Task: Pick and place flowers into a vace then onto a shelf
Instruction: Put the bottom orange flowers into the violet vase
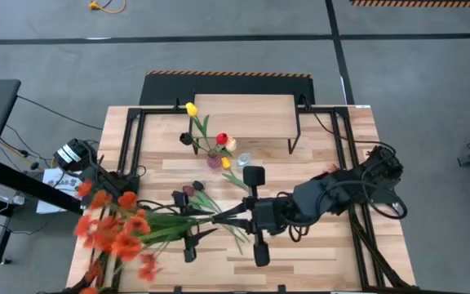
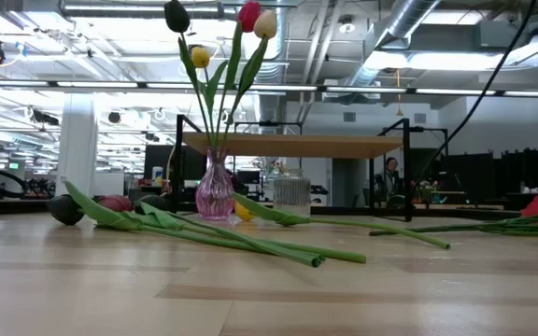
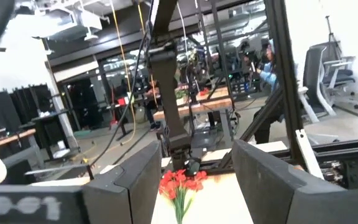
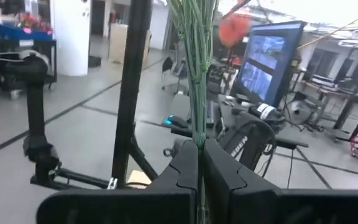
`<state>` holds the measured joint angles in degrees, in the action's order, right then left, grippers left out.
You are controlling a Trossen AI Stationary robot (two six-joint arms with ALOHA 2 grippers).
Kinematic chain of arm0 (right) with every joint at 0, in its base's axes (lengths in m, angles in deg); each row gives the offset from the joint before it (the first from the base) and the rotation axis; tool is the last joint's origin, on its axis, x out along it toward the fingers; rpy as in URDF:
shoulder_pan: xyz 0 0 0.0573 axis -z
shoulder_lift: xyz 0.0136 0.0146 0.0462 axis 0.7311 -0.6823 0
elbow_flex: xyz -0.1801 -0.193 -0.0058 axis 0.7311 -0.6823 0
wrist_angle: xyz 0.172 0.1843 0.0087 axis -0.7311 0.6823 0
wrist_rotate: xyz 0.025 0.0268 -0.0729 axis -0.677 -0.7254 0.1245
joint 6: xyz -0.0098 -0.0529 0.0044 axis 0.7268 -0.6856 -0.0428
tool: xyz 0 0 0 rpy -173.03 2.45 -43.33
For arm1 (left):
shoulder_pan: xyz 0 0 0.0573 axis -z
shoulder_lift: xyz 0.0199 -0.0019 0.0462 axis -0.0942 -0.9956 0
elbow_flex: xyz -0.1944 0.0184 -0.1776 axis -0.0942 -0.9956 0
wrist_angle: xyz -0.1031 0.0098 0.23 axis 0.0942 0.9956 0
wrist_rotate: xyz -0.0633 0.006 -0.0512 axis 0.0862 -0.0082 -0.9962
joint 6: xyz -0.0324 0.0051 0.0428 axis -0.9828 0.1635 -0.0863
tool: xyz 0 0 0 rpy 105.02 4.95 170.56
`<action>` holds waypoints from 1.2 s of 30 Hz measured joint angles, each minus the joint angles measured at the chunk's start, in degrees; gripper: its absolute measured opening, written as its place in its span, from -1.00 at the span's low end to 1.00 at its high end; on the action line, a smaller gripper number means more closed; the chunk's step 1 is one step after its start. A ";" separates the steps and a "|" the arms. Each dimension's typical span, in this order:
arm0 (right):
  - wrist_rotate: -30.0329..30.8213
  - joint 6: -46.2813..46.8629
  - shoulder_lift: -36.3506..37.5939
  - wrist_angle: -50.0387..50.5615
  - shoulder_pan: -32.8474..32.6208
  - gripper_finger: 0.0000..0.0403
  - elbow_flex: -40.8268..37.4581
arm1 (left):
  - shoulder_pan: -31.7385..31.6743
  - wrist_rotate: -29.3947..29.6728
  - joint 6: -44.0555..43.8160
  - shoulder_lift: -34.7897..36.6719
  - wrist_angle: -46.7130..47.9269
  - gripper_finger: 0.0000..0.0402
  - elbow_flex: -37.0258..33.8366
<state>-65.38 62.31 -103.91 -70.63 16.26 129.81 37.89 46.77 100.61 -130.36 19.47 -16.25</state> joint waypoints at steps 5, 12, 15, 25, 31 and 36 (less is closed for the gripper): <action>0.58 0.03 8.87 -19.49 -0.38 -1.00 -21.68 | 3.32 2.64 4.53 0.02 -3.83 -0.07 0.00; -5.67 -2.50 25.10 -58.77 -0.30 -1.00 -59.14 | 5.67 5.34 7.73 0.02 -5.75 -0.07 0.02; -8.24 -1.48 23.96 -73.03 0.66 -1.00 -70.24 | 5.42 5.09 6.06 0.03 -5.69 -0.07 0.67; -8.82 0.29 4.38 -103.25 2.35 -1.00 -75.90 | 1.32 -2.76 -7.87 0.02 0.81 -0.07 0.74; -10.04 0.50 -2.29 -104.38 2.76 -1.00 -70.66 | -1.44 -4.54 -12.44 0.02 3.27 -0.07 0.74; -10.88 1.07 -5.92 -103.59 3.17 -1.00 -67.04 | -2.69 -6.17 -14.09 0.02 5.12 -0.07 0.74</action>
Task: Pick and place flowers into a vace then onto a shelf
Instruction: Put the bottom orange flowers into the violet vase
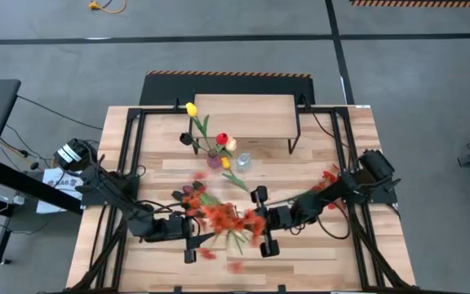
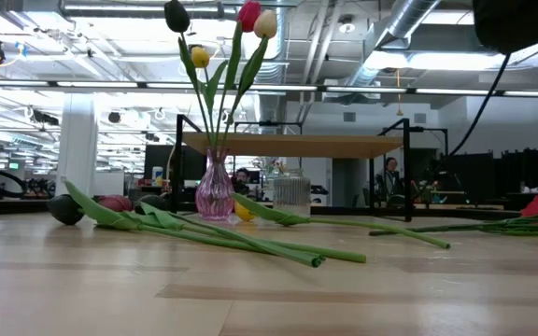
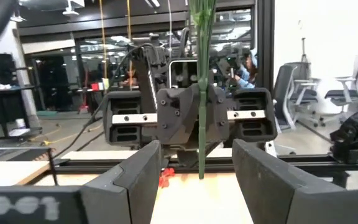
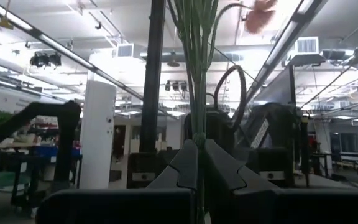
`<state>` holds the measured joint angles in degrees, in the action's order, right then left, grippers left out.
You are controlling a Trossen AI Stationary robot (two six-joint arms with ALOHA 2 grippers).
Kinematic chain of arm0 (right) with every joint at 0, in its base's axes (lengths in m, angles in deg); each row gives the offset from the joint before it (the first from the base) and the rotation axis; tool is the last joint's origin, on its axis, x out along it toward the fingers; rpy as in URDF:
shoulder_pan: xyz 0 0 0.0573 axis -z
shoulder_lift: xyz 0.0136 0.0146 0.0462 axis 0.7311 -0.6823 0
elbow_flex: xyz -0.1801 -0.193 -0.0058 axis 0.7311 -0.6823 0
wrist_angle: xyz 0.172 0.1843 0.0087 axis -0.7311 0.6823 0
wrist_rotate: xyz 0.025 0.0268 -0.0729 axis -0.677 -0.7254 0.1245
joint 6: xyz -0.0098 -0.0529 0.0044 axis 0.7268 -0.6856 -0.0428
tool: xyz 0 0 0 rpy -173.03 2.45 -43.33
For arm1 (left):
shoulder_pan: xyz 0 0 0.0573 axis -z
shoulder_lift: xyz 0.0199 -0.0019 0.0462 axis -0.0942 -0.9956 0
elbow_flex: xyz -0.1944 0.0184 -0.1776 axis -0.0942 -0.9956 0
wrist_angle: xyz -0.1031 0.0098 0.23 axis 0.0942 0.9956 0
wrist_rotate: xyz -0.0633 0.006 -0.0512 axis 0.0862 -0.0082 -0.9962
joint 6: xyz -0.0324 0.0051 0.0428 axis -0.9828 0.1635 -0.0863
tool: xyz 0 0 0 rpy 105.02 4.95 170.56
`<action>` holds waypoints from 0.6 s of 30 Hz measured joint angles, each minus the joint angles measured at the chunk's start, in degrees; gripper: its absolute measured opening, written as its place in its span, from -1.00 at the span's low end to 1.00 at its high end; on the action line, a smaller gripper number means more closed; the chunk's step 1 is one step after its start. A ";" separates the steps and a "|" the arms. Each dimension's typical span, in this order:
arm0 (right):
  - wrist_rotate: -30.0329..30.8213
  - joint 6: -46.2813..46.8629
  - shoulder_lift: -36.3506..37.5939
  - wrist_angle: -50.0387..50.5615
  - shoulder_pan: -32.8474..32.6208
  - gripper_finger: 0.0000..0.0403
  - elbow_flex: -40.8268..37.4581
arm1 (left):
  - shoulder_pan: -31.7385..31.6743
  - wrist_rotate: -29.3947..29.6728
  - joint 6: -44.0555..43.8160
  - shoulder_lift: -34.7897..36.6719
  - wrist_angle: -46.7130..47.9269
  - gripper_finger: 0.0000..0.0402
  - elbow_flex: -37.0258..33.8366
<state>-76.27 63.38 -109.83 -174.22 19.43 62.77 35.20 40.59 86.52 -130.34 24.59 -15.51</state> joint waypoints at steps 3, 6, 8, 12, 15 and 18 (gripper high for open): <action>-0.91 1.73 -1.51 0.49 0.80 -1.00 1.09 | -0.66 -2.98 -1.59 0.00 0.02 -0.07 0.00; -1.55 3.89 -2.53 1.25 1.58 -0.99 1.65 | -1.03 -5.16 -2.66 0.00 0.02 -0.07 0.00; -2.13 5.22 -2.48 2.10 2.17 -0.98 2.04 | -1.08 -5.32 -2.90 0.00 0.02 -0.07 0.00; -2.27 5.90 -2.48 4.96 2.64 -0.98 2.76 | -1.13 -5.18 -2.81 0.00 0.02 -0.07 0.00; -2.46 5.61 -2.42 6.32 2.56 -0.98 3.52 | -1.73 -5.29 -2.83 0.00 0.02 -0.07 0.00; -2.49 5.60 -2.42 8.84 2.58 -0.98 4.18 | -2.77 -5.26 -2.83 0.00 0.04 -0.07 0.00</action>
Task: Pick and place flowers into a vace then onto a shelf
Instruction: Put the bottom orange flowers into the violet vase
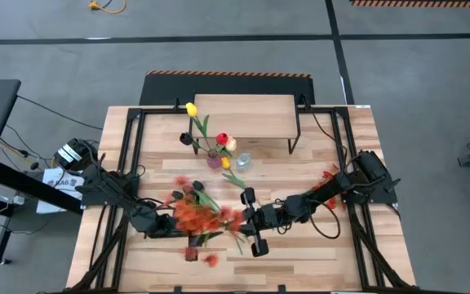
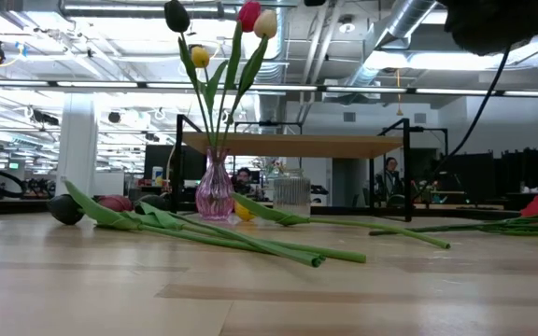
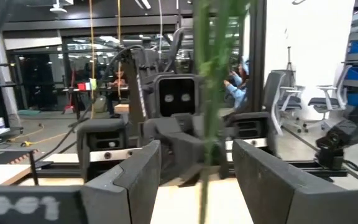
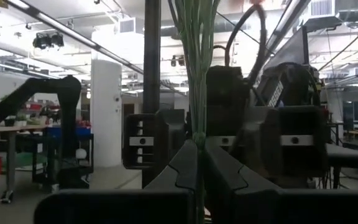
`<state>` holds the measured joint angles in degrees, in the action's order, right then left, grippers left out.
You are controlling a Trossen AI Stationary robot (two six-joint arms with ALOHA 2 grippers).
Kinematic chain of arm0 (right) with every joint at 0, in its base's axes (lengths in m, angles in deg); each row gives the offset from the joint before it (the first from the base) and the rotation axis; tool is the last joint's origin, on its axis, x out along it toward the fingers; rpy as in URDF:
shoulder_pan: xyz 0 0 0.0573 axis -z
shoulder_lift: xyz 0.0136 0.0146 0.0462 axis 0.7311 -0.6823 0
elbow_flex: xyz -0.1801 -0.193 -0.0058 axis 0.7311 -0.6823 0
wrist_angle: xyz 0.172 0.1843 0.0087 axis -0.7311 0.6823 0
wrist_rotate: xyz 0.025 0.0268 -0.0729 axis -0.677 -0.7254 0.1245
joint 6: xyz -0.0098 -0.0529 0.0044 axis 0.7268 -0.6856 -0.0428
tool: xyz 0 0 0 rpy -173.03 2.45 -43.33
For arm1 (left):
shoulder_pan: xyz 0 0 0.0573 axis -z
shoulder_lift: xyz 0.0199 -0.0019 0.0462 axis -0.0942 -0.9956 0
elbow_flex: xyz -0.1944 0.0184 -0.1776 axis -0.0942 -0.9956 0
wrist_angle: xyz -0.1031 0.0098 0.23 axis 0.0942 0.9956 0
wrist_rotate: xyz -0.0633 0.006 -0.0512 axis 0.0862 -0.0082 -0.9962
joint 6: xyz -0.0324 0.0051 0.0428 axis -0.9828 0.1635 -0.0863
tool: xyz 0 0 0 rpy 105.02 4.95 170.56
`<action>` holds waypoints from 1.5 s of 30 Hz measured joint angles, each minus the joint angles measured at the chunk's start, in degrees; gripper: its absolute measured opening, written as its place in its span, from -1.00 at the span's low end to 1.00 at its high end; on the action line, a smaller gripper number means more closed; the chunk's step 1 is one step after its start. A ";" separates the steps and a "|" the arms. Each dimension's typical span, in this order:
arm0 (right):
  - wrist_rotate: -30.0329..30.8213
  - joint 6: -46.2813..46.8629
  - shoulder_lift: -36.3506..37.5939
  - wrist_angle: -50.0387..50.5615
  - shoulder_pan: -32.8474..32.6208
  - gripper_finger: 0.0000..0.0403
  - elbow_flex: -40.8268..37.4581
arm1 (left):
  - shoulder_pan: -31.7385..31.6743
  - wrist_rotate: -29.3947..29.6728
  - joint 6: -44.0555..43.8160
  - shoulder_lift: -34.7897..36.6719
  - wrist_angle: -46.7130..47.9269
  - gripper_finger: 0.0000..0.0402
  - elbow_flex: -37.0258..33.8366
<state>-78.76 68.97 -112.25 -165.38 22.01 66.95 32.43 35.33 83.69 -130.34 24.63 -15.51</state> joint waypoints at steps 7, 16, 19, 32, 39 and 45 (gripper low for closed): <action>0.15 0.00 0.00 1.60 0.07 -0.98 0.77 | -1.50 -0.33 -0.39 -0.02 -0.07 -0.07 0.02; 0.25 -0.04 0.00 2.00 0.00 -0.97 0.79 | -1.45 0.07 3.47 -0.07 -3.74 -0.07 0.02; 0.25 -0.04 0.00 2.03 0.00 -0.97 0.79 | -1.41 0.34 4.14 -0.09 -4.16 -0.07 0.37; 0.10 -0.17 0.00 3.03 0.00 -0.97 0.79 | -0.67 4.76 6.71 -0.07 8.84 -0.07 8.24; 0.25 -0.17 0.00 3.00 0.02 -0.97 0.79 | 1.35 10.65 10.00 -0.07 10.34 -0.07 10.20; 0.12 -0.15 0.00 2.93 0.00 -0.97 0.79 | 3.41 14.37 13.51 -0.07 9.82 -0.07 10.95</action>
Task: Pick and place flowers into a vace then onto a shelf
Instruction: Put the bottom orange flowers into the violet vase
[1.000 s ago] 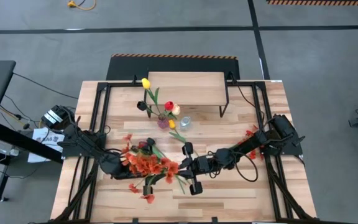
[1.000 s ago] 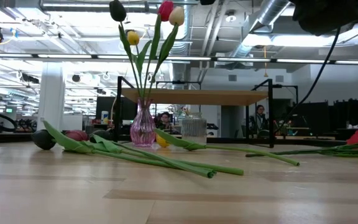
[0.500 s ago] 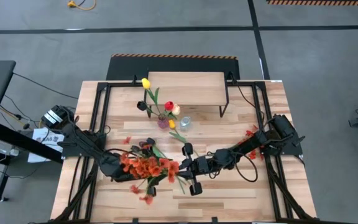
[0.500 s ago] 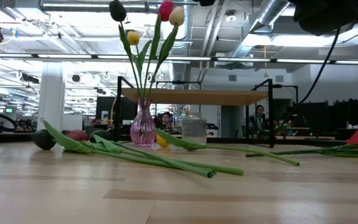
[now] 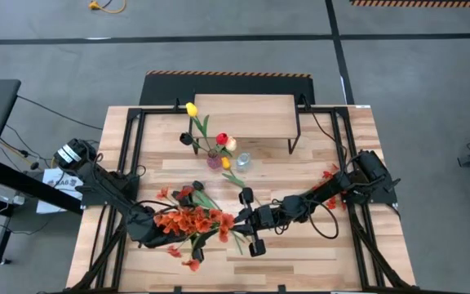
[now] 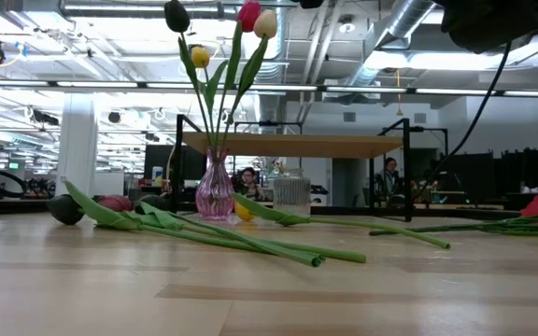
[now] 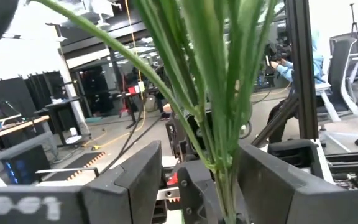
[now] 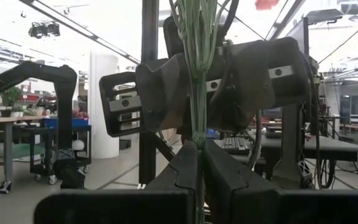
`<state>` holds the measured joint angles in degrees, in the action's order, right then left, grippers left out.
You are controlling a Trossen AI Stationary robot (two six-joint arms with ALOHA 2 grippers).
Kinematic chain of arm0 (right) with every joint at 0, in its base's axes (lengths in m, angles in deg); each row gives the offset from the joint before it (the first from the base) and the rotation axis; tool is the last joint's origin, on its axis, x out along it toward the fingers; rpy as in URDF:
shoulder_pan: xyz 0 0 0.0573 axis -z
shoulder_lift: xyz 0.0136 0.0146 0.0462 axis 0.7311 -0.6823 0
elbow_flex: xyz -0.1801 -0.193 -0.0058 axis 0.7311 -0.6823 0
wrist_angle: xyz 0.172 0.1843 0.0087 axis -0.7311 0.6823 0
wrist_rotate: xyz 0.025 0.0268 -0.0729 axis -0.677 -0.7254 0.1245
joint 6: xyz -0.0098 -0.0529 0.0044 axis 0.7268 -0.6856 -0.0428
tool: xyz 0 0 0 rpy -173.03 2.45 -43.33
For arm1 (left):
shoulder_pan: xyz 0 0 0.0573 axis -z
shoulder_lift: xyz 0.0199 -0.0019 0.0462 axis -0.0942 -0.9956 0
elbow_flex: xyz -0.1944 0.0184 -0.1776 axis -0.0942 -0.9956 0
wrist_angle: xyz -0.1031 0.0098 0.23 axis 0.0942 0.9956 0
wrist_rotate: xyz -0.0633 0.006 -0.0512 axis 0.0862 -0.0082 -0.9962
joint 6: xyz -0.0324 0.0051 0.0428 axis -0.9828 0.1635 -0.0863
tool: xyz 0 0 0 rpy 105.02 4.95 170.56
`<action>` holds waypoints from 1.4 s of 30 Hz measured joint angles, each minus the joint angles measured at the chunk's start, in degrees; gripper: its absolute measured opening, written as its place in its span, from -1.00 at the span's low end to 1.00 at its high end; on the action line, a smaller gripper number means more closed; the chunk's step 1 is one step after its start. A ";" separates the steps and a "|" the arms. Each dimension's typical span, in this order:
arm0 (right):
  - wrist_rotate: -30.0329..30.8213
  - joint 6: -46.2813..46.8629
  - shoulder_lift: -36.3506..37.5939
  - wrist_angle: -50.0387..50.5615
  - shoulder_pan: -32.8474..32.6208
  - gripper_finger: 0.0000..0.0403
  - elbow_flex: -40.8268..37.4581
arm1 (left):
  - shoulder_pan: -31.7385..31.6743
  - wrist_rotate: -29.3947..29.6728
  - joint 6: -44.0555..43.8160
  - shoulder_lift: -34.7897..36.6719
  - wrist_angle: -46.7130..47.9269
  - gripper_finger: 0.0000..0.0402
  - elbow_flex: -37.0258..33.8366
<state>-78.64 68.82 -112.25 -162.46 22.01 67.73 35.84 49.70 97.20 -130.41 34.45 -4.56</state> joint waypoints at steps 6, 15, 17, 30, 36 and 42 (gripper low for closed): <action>0.02 0.00 0.00 0.01 0.00 -0.97 0.00 | 0.71 1.21 2.45 0.00 -2.35 -0.07 0.00; 0.04 0.02 0.00 -0.01 0.00 -0.97 0.00 | 0.69 1.17 3.34 0.00 -3.48 -0.07 0.00; 0.09 0.04 0.00 0.01 0.00 -0.97 0.00 | 0.69 1.16 3.32 0.00 -3.46 -0.11 0.00; 0.57 0.87 0.00 -0.01 0.12 -0.84 0.00 | 0.76 0.47 5.85 0.00 -3.28 -0.94 0.00; 1.02 1.05 0.00 0.23 0.09 -0.75 -0.02 | 0.76 1.17 6.04 0.00 -2.27 -0.98 0.00; 3.40 1.07 0.00 0.40 0.08 -0.62 -0.02 | 1.90 6.59 8.24 0.19 -1.85 -0.99 0.00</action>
<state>-75.24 69.89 -112.25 -162.05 22.09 67.71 37.74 56.29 105.44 -130.22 32.60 -4.56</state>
